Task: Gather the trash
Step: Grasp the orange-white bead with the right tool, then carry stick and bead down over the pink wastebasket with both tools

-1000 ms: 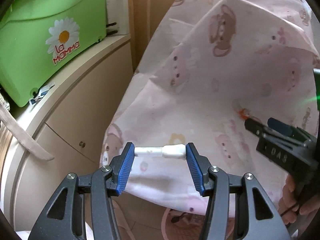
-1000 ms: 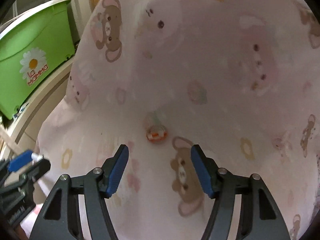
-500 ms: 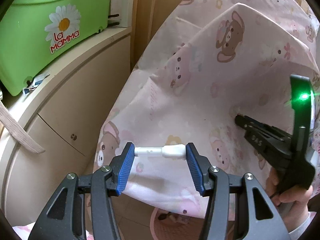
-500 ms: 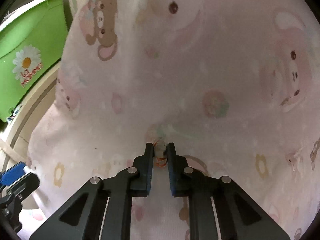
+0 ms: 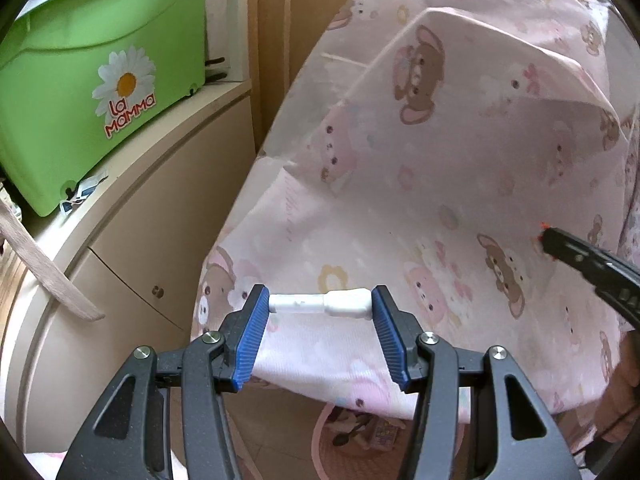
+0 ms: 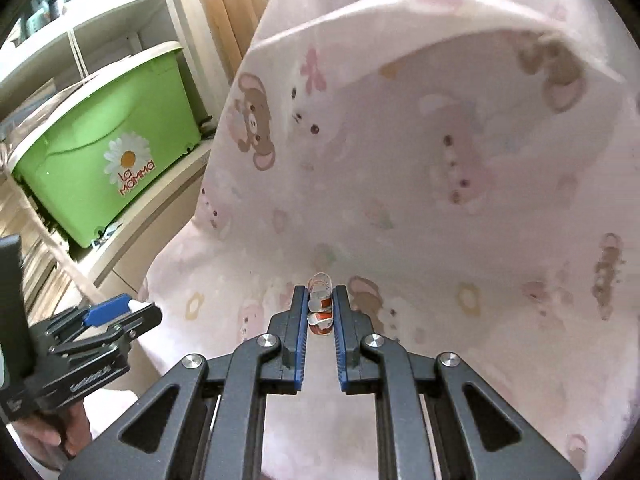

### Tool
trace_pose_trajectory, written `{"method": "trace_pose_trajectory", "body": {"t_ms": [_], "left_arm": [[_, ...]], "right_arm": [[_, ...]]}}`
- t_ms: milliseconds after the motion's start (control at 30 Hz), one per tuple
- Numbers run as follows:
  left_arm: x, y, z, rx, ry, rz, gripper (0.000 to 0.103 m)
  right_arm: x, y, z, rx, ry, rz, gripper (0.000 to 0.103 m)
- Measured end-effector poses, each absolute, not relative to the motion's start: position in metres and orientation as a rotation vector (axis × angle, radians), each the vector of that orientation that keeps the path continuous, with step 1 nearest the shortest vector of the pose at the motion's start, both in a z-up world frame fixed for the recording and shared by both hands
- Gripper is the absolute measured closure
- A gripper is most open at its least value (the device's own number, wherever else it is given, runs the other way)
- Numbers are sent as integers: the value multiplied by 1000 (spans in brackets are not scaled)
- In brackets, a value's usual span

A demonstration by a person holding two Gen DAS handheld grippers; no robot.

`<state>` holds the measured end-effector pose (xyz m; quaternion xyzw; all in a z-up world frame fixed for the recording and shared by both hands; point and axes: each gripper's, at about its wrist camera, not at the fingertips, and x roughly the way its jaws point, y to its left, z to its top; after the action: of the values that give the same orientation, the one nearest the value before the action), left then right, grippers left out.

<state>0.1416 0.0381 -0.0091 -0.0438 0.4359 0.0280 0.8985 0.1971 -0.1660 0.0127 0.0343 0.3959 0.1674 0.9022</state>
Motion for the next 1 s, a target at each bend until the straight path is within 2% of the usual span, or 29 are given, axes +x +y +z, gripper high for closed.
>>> {"method": "trace_pose_trajectory", "body": {"t_ms": [267, 533, 733, 1000], "left_arm": [[102, 5, 21, -46, 882, -36, 52], [59, -8, 51, -41, 807, -74, 52], [51, -5, 19, -84, 833, -81, 52], [46, -10, -2, -51, 888, -90, 52]], "right_arm": [[110, -205, 57, 62, 788, 322, 90], [38, -215, 76, 86, 755, 350, 89], [12, -198, 56, 5, 740, 354, 89], [16, -187, 16, -23, 814, 342, 89]]}}
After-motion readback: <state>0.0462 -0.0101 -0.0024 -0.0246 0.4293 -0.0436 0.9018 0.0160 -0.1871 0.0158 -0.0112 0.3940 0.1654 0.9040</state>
